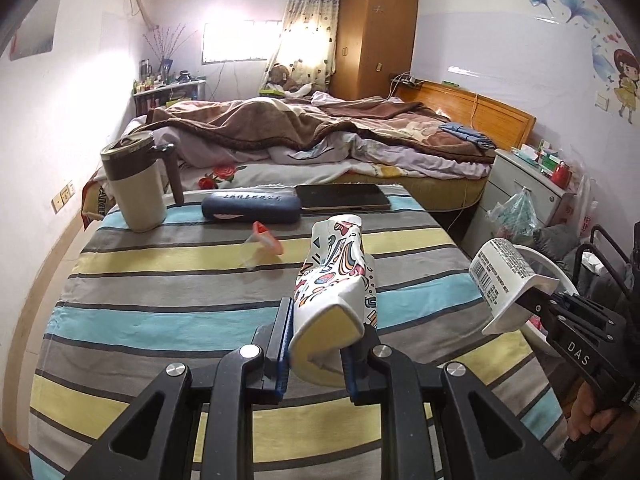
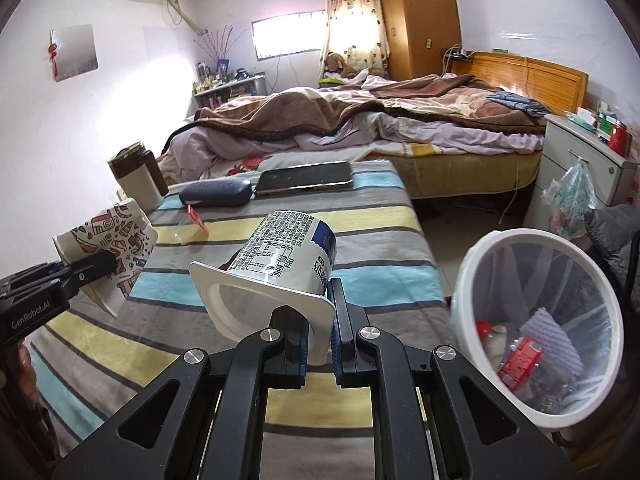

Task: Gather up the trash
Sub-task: 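Carry the yogurt cup and paper cup over the white bin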

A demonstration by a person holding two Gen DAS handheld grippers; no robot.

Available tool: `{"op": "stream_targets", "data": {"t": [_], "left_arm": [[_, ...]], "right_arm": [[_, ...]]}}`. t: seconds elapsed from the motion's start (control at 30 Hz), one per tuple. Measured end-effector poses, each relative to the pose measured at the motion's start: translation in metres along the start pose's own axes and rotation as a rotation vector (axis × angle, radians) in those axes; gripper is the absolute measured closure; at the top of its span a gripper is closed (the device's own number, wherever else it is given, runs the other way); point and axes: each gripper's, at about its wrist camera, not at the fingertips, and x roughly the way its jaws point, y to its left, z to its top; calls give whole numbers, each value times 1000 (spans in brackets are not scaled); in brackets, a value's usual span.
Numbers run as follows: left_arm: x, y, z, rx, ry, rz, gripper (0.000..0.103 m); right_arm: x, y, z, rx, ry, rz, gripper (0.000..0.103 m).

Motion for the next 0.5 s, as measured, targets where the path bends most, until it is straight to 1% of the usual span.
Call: {"op": "stream_targets", "data": {"t": [0.07,0.3,0.5], "left_arm": [[-4,-11,0,13,-10,-5,82],[-7,-50,2,51,-25,-56,82],[-4,-86,4,76,-29,-100,82]], "right_arm": [[-5,-6,0,4,-10,-8,92],[-23,-34,-3,41,-39,-41,92],[-32,-58,-5,70,-50,-76,92]]}}
